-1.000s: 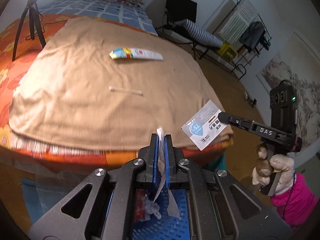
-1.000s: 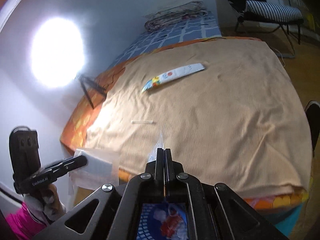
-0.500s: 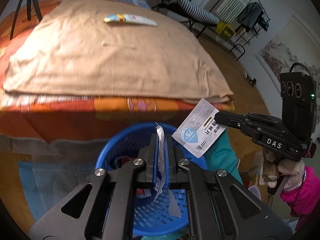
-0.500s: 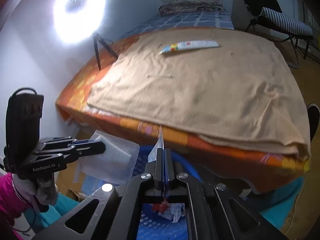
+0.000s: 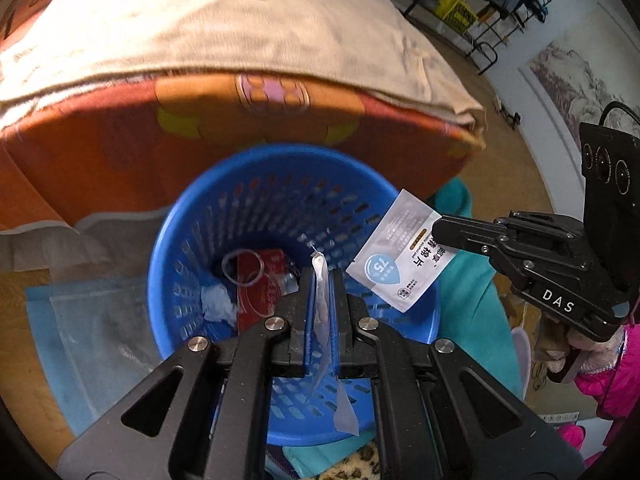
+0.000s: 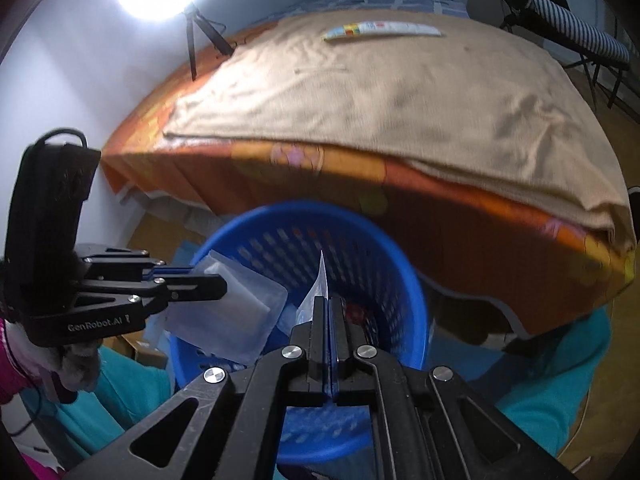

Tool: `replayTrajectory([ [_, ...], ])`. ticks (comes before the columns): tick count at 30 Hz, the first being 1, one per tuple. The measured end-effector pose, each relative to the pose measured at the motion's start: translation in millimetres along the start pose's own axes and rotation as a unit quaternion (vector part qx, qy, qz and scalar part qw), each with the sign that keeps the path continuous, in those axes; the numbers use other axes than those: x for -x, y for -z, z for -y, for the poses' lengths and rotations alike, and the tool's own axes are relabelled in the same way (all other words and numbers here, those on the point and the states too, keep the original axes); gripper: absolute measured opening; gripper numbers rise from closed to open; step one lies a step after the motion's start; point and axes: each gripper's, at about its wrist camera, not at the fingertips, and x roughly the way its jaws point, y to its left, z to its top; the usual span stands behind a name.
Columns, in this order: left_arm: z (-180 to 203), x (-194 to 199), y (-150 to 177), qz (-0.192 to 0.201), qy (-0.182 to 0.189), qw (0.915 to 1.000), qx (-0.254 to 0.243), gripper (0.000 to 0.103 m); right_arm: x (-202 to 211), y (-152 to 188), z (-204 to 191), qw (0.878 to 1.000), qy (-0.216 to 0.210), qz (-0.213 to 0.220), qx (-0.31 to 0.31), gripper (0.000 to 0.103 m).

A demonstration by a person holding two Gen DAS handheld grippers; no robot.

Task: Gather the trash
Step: 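Carry both items over the blue wastebasket and open both tools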

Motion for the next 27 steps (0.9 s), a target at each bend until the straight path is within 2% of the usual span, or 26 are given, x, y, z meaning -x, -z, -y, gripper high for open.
replayTrajectory([
  [10, 3.3, -12.8, 5.7, -0.032, -0.007, 0.9995, 0.005, 0.004, -13.1, 17.8, 5.1, 1.000, -0.001, -0.022, -0.016, 0.003],
  [12, 2.0, -13.0, 5.2, -0.034, -0.009, 0.9994, 0.007, 0.009, -15.3, 20.1, 6.4, 0.999, 0.000, -0.025, -0.020, 0.004],
  [13, 2.1, -13.8, 4.3, -0.034, -0.009, 0.9994, 0.008, 0.018, -15.9, 20.4, 7.1, 0.999, 0.000, -0.026, -0.023, 0.004],
  [14, 1.7, -13.4, 4.0, -0.033, -0.010, 0.9994, 0.010, 0.030, -15.5, 21.2, 8.1, 0.999, -0.002, -0.026, -0.026, 0.009],
  [15, 1.1, -13.2, 3.8, -0.031, -0.011, 0.9994, 0.012, 0.036, -15.1, 21.5, 9.1, 0.999, 0.000, -0.024, -0.029, 0.020],
  [16, -0.1, -12.3, 3.9, -0.028, -0.011, 0.9995, 0.013, 0.040, -14.9, 21.2, 9.3, 0.999, 0.000, -0.022, -0.030, 0.026],
  [17, -0.8, -11.3, 3.3, -0.026, -0.011, 0.9995, 0.014, 0.040, -14.3, 21.3, 9.5, 0.999, 0.001, -0.021, -0.031, 0.030],
  [19, -2.9, -9.3, 1.1, -0.023, -0.012, 0.9995, 0.017, 0.040, -14.8, 21.1, 10.0, 0.999, 0.004, -0.022, -0.032, 0.030],
  [22, -6.2, -6.3, -3.1, -0.015, -0.015, 0.9995, 0.022, 0.040, -16.3, 20.4, 10.0, 0.999, 0.014, -0.022, -0.031, 0.046],
  [24, -7.7, -5.0, -6.3, -0.010, -0.016, 0.9995, 0.024, 0.040, -16.7, 19.0, 8.7, 0.999, 0.023, -0.020, -0.027, 0.060],
  [27, -9.9, -3.0, -11.3, -0.003, -0.018, 0.9995, 0.026, 0.040, -14.4, 16.3, 9.4, 0.999, 0.033, -0.012, -0.026, 0.072],
])
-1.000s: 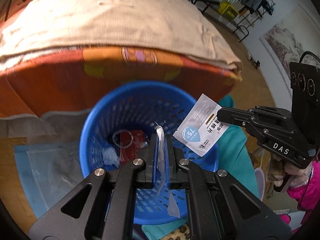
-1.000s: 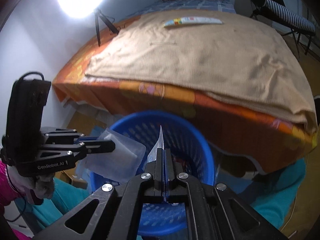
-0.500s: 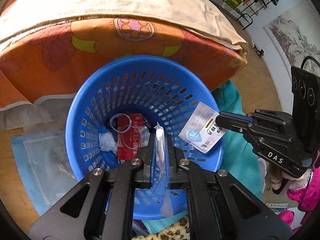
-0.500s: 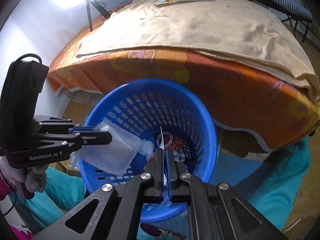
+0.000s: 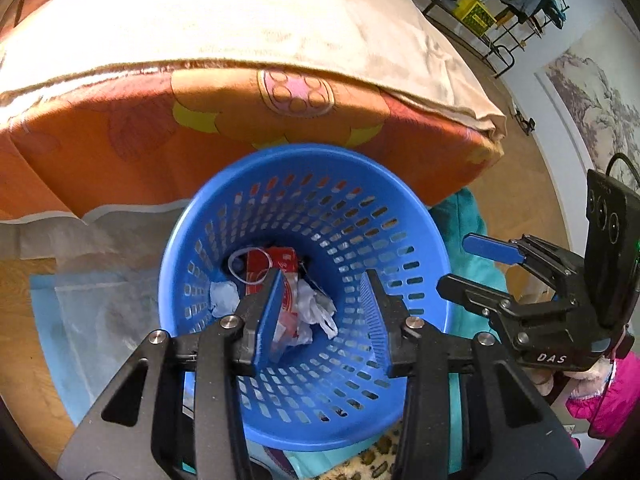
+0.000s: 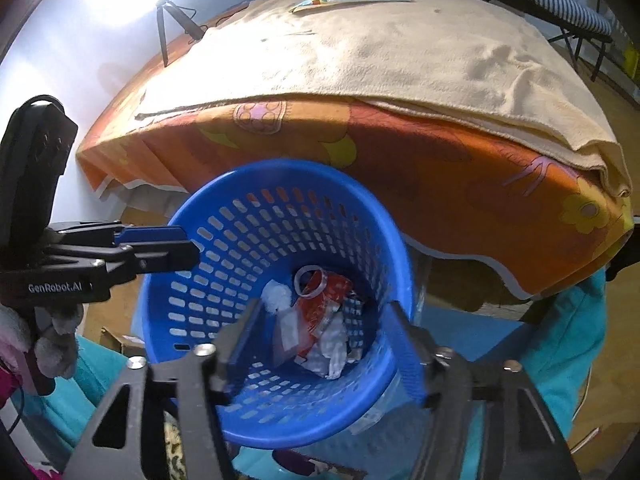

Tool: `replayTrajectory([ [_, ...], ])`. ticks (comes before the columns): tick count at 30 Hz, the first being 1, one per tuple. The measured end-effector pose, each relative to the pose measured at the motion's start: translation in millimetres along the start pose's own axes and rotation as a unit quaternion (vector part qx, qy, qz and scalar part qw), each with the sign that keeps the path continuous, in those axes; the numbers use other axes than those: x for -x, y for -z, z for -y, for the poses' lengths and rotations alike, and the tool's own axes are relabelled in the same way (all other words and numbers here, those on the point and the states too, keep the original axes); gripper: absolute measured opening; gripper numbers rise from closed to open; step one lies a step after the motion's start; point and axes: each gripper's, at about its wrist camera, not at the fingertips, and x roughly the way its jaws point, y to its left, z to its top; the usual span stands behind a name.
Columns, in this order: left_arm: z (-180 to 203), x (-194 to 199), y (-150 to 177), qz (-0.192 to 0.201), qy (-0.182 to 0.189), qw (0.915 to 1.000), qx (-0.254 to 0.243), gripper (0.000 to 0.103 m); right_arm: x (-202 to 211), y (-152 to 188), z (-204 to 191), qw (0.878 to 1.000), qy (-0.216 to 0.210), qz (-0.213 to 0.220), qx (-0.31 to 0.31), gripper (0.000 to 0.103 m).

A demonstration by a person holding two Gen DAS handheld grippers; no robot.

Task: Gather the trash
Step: 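Carry both items over the blue wastebasket and open both tools, then move both tools back over the blanket toward the cotton swab and tube wrapper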

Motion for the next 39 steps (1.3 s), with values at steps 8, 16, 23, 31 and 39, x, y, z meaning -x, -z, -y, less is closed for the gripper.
replayTrajectory([
  [8, -3.8, 9.9, -17.0, 0.021, -0.001, 0.9998, 0.003, 0.040, 5.4, -12.7, 8.3, 1.000, 0.011, 0.012, -0.005, 0.086],
  [16, -10.3, 30.4, -44.5, 0.066, -0.006, 0.9978, 0.003, 0.040, 17.0, -34.7, 3.5, 0.999, 0.029, 0.027, 0.026, 0.090],
  [23, -15.7, 46.4, -80.4, 0.104, -0.016, 0.9944, -0.006, 0.040, 30.9, -68.0, -1.9, 0.995, 0.055, 0.051, 0.070, 0.092],
  [31, -9.0, 54.0, -116.9, 0.136, -0.030, 0.9900, -0.021, 0.040, 47.3, -104.3, 5.6, 0.991, 0.060, 0.089, 0.076, 0.092],
  [39, -2.1, 50.1, -138.2, 0.150, -0.038, 0.9873, -0.037, 0.040, 63.7, -139.3, 8.4, 0.980, 0.068, 0.158, 0.104, 0.092],
])
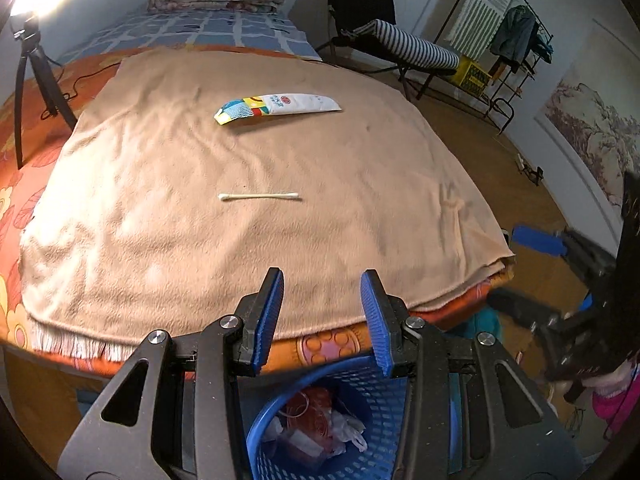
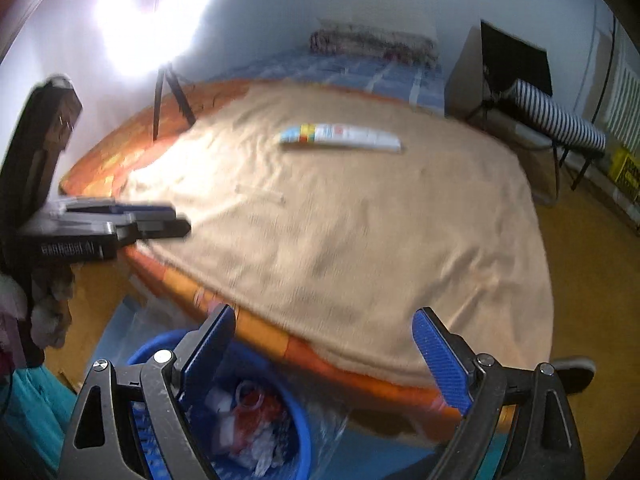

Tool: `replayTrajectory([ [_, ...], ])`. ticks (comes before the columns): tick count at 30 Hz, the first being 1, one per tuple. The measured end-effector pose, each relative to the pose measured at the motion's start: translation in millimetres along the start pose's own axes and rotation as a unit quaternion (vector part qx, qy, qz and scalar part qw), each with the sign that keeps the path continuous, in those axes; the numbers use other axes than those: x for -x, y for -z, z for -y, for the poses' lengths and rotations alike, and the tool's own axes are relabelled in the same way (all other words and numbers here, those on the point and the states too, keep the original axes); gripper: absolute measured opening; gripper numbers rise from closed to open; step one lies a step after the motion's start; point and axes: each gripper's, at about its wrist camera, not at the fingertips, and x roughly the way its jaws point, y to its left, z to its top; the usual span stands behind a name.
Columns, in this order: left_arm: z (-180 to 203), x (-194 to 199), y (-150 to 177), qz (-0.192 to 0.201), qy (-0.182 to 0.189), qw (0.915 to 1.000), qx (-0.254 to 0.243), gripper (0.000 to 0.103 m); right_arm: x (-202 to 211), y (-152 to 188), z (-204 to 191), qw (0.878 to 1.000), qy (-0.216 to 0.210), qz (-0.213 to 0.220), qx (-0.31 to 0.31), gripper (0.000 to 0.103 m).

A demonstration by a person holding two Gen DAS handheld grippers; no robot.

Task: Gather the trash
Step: 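Move both tools back over the blanket toward the cotton swab and tube wrapper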

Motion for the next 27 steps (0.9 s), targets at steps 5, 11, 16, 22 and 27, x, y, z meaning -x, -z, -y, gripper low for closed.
replayTrajectory([
  [5, 0.5, -11.5, -8.4, -0.003, 0.002, 1.0000, -0.002, 0.040, -10.4, -28.4, 12.6, 0.999, -0.018, 0.031, 0.006, 0.098],
  [11, -21.4, -26.5, -28.2, -0.001, 0.008, 0.9995, 0.031, 0.041, -41.9, -75.9, 34.5, 0.999, -0.032, 0.029, -0.002, 0.098],
  [16, -41.6, -42.6, -42.0, -0.007, 0.020, 0.9980, 0.060, 0.041, -85.0, -120.6, 57.1, 0.998, -0.057, 0.005, -0.028, 0.097],
  [22, -52.6, -62.1, -57.3, -0.015, 0.037, 0.9972, 0.063, 0.041, -143.8, -168.0, 79.8, 0.993, -0.095, -0.004, -0.074, 0.089],
  [27, -55.9, -78.9, -73.3, -0.021, 0.052, 0.9965, 0.062, 0.041, -192.6, -199.6, 79.2, 0.990, -0.111, -0.020, -0.082, 0.082],
])
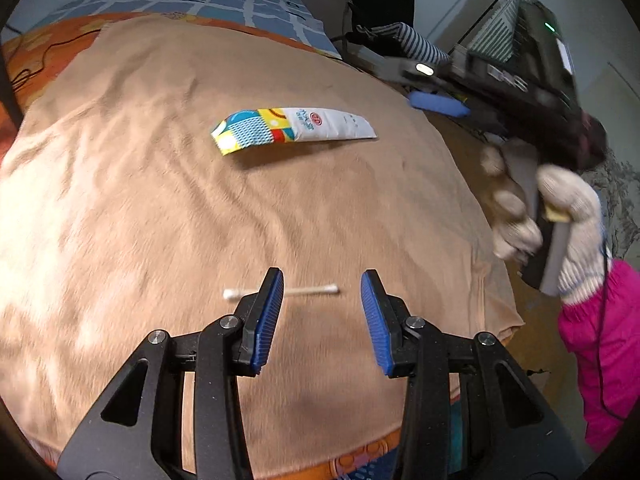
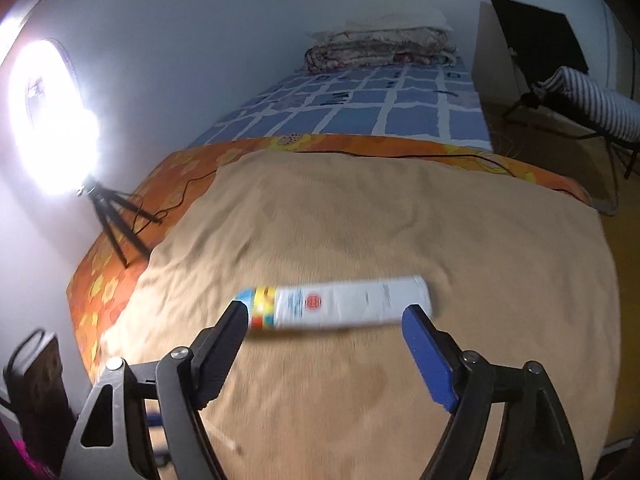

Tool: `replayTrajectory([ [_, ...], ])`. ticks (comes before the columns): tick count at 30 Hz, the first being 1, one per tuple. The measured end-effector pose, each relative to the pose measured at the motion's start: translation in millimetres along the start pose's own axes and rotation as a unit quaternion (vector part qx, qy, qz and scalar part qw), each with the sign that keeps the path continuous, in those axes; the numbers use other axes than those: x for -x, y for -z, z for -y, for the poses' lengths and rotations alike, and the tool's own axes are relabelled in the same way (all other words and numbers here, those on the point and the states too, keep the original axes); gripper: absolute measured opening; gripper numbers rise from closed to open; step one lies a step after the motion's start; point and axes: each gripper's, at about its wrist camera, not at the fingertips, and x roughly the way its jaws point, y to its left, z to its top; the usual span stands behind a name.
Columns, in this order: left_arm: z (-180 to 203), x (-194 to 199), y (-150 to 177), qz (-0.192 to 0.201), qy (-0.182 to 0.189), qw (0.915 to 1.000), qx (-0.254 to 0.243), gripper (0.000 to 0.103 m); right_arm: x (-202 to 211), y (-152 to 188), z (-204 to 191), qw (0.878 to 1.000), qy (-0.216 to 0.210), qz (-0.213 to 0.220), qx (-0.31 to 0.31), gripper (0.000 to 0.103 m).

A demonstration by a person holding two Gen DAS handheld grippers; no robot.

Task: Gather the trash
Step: 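Move both tools back over the blanket toward the cotton swab and tube wrapper, then grasp the cotton swab with the left tool while the right tool grasps the tube wrapper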

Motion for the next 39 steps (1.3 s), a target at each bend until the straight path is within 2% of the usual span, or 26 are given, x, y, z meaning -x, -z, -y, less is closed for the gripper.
replayTrajectory([
  [4, -5.6, -12.9, -8.9, -0.013, 0.013, 0.9998, 0.006, 0.041, -35.2, -18.7, -6.0, 1.000, -0.002, -0.017, 0.015, 0.082],
  [8, -12.2, -25.3, -11.2, -0.026, 0.009, 0.9995, 0.014, 0.041, -67.0, -28.8, -12.5, 0.999, -0.009, -0.046, 0.025, 0.082],
  [11, -19.6, -30.3, -12.9, -0.035, 0.017, 0.9989, 0.028, 0.041, -82.2, -28.8, -13.1, 0.997, -0.009, -0.068, 0.028, 0.082],
  [17, -27.4, -29.5, -10.2, -0.052, 0.040, 0.9970, 0.040, 0.041, -102.0, -18.6, -1.9, 0.990, -0.006, -0.139, 0.017, 0.081],
  [25, -29.7, -16.0, -1.8, -0.062, 0.033, 0.9971, 0.028, 0.041, -76.3, 15.5, 22.4, 0.983, -0.022, -0.181, -0.027, 0.080],
  [29, -20.9, -12.6, 5.8, -0.068, 0.024, 0.9974, 0.009, 0.041, -56.5, 44.0, 32.7, 0.980, -0.004, -0.200, -0.017, 0.080],
  [31, -14.9, -10.7, 8.0, -0.065, 0.012, 0.9978, 0.000, 0.041, -43.8, 55.5, 35.5, 0.980, 0.012, -0.199, -0.012, 0.077],
  [33, -13.5, -5.5, 6.1, -0.056, 0.005, 0.9984, -0.002, 0.041, -27.4, 64.2, 39.3, 0.981, 0.001, -0.194, -0.019, 0.076],
  [39, -5.8, 28.6, 8.8, -0.034, 0.020, 0.9992, -0.001, 0.041, 6.3, 72.9, 33.7, 0.986, -0.009, -0.167, 0.026, 0.076],
])
